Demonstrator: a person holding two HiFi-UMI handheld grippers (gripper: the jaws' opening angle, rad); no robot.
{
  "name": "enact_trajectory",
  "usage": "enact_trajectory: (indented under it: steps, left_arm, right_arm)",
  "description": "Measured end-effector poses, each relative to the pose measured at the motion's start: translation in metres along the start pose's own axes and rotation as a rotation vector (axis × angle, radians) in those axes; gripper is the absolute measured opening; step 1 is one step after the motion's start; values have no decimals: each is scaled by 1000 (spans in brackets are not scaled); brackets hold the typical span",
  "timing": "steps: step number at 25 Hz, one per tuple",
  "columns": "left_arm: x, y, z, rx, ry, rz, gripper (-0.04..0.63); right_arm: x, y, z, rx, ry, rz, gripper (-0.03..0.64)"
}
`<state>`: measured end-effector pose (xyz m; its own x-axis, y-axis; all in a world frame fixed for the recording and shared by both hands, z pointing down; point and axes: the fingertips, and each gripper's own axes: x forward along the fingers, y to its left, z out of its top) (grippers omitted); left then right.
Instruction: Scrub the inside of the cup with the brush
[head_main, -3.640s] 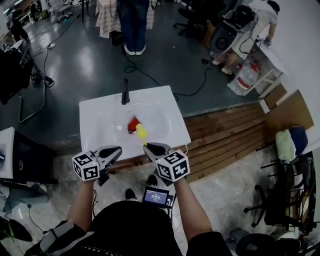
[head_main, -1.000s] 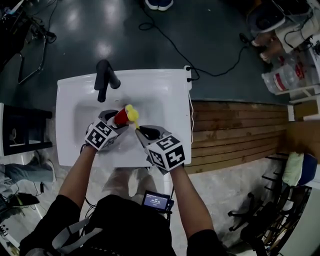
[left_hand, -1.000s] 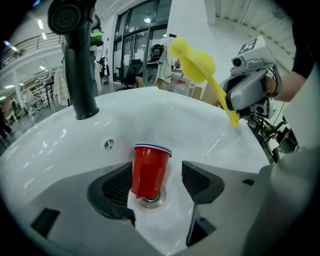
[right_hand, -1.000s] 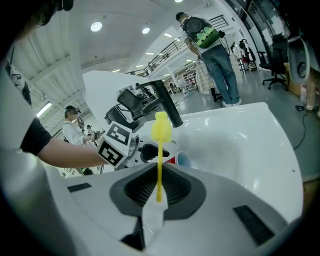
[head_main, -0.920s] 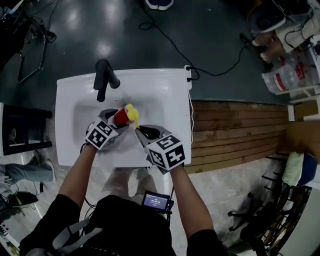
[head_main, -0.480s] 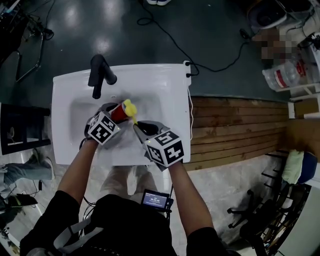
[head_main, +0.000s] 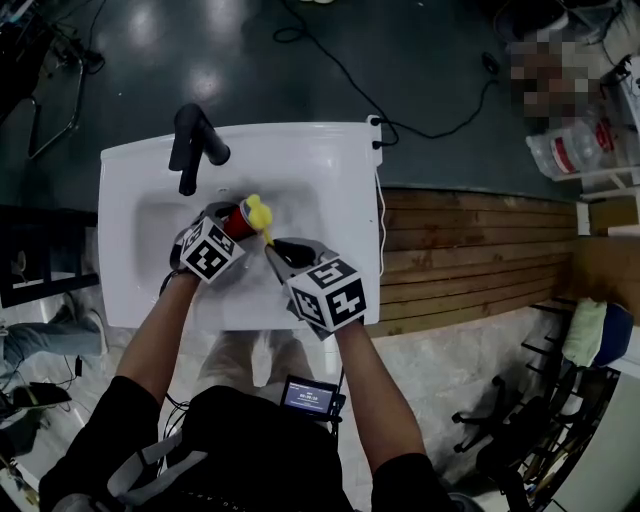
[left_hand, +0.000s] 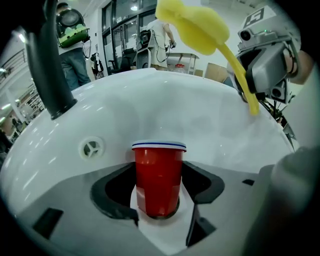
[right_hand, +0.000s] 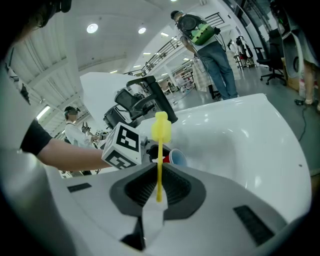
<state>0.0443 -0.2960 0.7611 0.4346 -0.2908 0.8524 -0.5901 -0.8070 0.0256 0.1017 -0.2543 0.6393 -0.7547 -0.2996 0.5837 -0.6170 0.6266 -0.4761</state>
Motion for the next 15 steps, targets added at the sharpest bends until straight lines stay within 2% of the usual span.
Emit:
enact_trajectory:
  steps: [8,15]
  left_arm:
    - [-1,-2,2,-10,-3,-15,285]
    - [-32,-2,21,-35,-79,3,284]
  right_arm:
    - [-2,-5,3,3,1,2,38]
    - [-16,-5,9,-14,1,-4,37]
